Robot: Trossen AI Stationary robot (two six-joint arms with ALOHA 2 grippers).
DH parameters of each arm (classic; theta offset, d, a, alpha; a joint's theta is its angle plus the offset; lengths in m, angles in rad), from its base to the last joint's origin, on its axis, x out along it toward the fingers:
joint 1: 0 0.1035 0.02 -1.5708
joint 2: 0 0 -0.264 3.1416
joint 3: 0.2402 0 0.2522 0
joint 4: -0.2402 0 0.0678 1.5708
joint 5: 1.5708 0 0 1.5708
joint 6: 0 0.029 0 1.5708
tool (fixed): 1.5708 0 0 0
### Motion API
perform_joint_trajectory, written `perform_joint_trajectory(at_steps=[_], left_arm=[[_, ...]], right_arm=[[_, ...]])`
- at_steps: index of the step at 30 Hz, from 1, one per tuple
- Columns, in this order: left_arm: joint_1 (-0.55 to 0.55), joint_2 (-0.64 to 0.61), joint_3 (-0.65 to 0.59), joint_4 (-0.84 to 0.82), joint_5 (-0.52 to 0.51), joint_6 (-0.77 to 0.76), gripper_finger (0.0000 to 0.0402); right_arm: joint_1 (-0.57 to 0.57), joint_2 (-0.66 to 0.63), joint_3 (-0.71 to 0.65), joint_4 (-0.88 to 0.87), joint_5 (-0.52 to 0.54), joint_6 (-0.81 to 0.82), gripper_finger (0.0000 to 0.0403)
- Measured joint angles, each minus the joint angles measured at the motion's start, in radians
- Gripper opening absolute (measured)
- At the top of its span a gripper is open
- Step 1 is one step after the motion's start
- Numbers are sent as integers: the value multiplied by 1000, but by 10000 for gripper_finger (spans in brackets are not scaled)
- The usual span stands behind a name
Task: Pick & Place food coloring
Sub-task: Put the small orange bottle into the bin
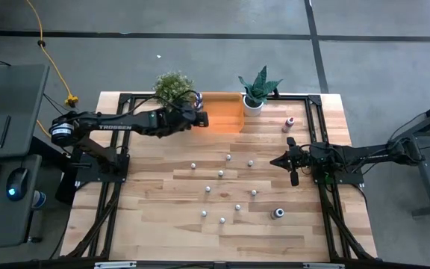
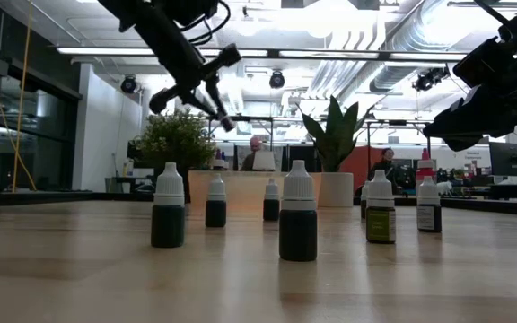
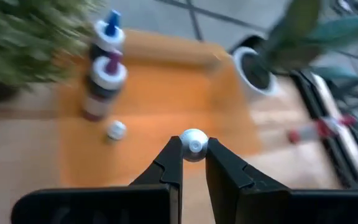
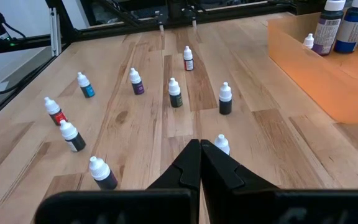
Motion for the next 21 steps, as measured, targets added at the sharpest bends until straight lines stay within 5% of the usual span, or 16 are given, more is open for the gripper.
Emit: perform_joint_trajectory(at_steps=[11, 21], left_arm=[[-10, 190, 240, -355, -196, 1, 33], [-28, 368, 324, -393, -227, -96, 33]], right_arm=[[0, 0, 0, 0, 0, 0, 0], [0, -1, 0, 1, 0, 0, 0]])
